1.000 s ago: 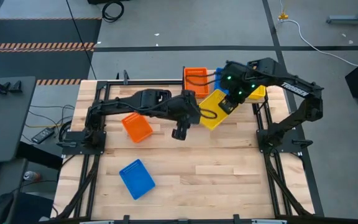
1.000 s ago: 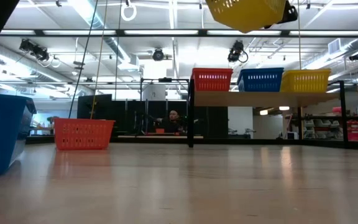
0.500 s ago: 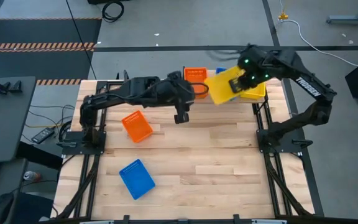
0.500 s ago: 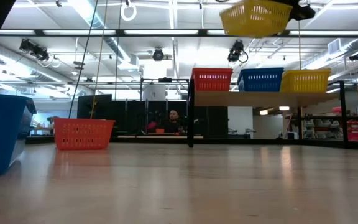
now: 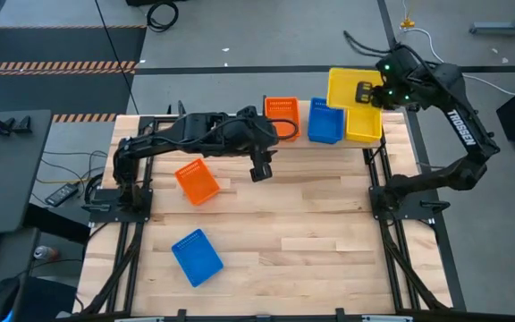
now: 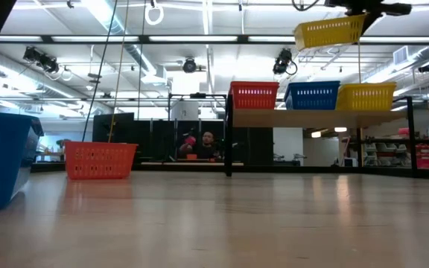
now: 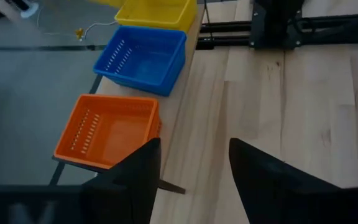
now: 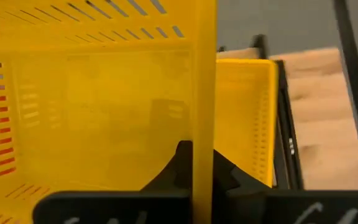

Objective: Stack baskets on shelf by color
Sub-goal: Stack the yellow basket on top of the yellow basket on the shelf

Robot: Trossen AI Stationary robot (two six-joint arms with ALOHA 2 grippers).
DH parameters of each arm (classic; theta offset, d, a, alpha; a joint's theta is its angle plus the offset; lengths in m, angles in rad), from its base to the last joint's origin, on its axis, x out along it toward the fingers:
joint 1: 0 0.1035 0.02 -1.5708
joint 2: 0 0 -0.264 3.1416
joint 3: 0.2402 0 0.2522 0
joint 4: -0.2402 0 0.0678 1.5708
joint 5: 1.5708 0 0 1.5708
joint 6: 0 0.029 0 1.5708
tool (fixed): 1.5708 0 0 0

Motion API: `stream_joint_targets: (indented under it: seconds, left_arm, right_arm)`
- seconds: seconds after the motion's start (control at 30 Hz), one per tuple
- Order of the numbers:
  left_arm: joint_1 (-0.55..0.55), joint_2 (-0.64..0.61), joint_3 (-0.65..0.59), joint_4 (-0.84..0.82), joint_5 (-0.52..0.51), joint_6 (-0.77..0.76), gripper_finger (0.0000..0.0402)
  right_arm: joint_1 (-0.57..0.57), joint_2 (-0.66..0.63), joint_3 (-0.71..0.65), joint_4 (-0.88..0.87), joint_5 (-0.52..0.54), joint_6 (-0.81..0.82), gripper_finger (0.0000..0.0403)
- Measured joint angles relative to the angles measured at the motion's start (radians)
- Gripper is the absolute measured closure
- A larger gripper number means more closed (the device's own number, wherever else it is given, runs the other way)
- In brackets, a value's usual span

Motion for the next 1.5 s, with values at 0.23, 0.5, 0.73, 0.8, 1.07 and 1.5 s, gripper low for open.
stream_joint_targets:
  seconds: [0.23,0.5,0.73,0.8,1.07,1.5]
  left_arm:
    - [0.022,0.000,0.000,0.000,0.000,-0.034,0.0208]
    - [0.048,0.001,0.000,0.001,0.000,-0.083,0.0218]
    - [0.062,0.001,0.000,0.002,-0.001,-0.086,0.0220]
    - [0.067,0.001,0.000,-0.002,-0.001,-0.086,0.0223]
    - [0.091,0.001,0.000,-0.049,-0.001,-0.085,0.0224]
    - [0.105,0.001,0.000,-0.060,-0.001,-0.091,0.0230]
  right_arm:
    - [-0.015,-0.024,-0.001,0.001,0.011,0.271,0.0385]
    - [-0.011,-0.060,-0.001,0.000,0.064,0.756,0.0383]
    - [0.079,-0.049,-0.109,0.003,0.056,1.025,0.0380]
    - [0.112,-0.059,-0.160,0.000,0.062,1.165,0.0375]
    - [0.230,-0.102,-0.284,0.010,0.154,1.444,0.0363]
    - [0.259,-0.089,-0.361,0.096,0.183,1.568,0.0345]
